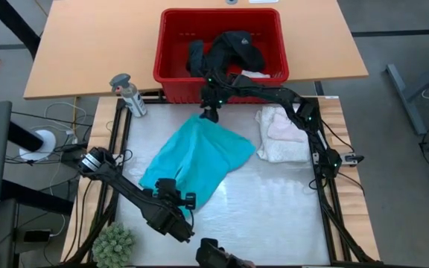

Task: Fold Laundry from Bin
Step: Fold the light blue shorts

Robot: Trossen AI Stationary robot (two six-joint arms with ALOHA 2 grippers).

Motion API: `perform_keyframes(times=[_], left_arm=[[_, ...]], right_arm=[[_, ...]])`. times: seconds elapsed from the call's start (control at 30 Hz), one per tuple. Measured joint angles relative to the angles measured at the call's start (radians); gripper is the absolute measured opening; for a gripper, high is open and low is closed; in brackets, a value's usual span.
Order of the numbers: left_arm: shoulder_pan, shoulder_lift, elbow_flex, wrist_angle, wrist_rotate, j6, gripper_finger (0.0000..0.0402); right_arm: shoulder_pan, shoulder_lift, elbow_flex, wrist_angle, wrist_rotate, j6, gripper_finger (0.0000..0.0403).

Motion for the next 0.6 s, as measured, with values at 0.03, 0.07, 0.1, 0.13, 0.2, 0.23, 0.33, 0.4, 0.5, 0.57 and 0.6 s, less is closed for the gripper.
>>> perform_keyframes(times=[0.03,0.07,0.1,0.13,0.2,0.23,0.33,0.4,0.5,0.57,0.6], left_arm=[[0.000,0.000,0.000,0.000,0.002,0.001,0.0002],[0.000,0.000,0.000,0.000,0.008,0.003,0.0002],[0.000,0.000,0.000,0.000,0.012,0.001,0.0002],[0.000,0.000,0.000,0.000,0.011,-0.003,0.0002],[-0.001,-0.005,0.000,0.000,0.007,-0.004,0.0002],[-0.002,-0.008,0.000,0.000,0.008,-0.003,0.0002],[0.008,-0.022,-0.010,0.004,0.010,-0.014,0.0002],[0.033,-0.041,-0.037,-0.002,0.028,-0.032,0.0002],[0.092,-0.063,-0.097,-0.001,0.114,-0.024,0.0002],[0.120,-0.063,-0.146,-0.001,0.140,-0.017,0.0002],[0.131,-0.063,-0.173,0.001,0.142,-0.015,0.0002]], right_arm=[[0.001,0.000,0.000,-0.004,0.006,-0.011,0.0297],[0.003,0.000,0.000,-0.007,0.023,-0.026,0.0297],[0.005,0.000,0.000,-0.009,0.049,-0.046,0.0297],[0.005,0.000,0.000,-0.012,0.079,-0.059,0.0297],[-0.004,-0.001,0.012,-0.063,0.065,-0.064,0.0297],[-0.014,-0.002,0.019,-0.095,0.011,-0.067,0.0297],[-0.044,-0.003,0.056,-0.216,-0.179,-0.088,0.0295],[-0.050,-0.007,0.067,-0.282,-0.235,-0.089,0.0292],[-0.043,-0.007,0.067,-0.387,-0.278,-0.116,0.0291],[-0.033,-0.004,0.065,-0.452,-0.308,-0.173,0.0291],[-0.026,-0.004,0.065,-0.467,-0.312,-0.197,0.0291]])
